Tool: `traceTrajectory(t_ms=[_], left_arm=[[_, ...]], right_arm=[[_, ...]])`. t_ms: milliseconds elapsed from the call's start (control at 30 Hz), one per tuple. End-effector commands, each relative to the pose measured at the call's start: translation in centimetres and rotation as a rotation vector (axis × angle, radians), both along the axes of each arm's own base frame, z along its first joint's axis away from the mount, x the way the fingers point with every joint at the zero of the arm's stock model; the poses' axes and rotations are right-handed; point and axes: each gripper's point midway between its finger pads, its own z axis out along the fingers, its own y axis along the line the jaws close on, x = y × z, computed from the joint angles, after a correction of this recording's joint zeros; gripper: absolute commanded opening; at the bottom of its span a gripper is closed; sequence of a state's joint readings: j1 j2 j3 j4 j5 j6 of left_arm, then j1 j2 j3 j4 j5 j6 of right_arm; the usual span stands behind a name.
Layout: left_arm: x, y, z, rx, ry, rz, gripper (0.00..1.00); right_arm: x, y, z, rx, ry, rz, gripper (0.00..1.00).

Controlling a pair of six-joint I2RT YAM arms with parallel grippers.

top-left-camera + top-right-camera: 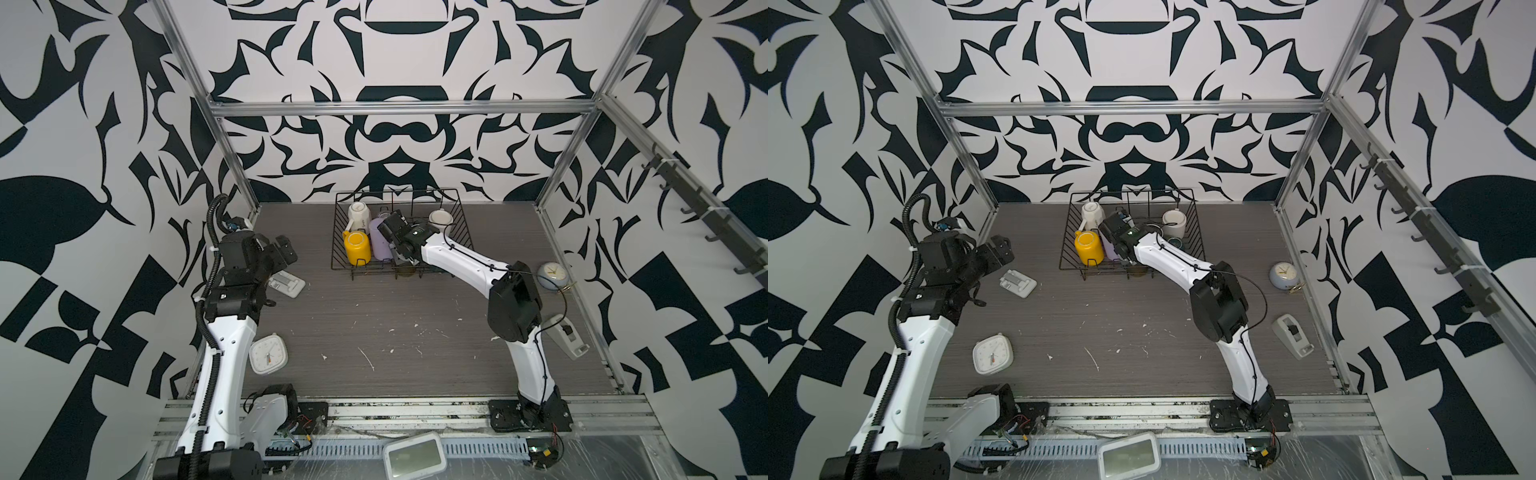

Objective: Load the cups into the dish rack

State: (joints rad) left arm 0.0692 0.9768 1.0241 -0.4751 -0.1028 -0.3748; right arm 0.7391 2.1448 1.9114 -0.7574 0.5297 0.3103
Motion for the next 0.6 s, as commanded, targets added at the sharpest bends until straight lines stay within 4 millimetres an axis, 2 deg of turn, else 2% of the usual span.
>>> traceTrajectory(t_ms=[0,567], left_arm=[[-0.2,-0.1,0.0,-0.017,-0.007,-0.002,0.99],[-0.1,-0.1,-0.2,-0.024,-0.003,-0.004,0.99]], right_arm=[[0.5,-0.6,-0.3,-0.038,0.001,-0.013,0.67],[2.0,-1.5,-1.9,-0.057,-0.003,-0.043,0.68]])
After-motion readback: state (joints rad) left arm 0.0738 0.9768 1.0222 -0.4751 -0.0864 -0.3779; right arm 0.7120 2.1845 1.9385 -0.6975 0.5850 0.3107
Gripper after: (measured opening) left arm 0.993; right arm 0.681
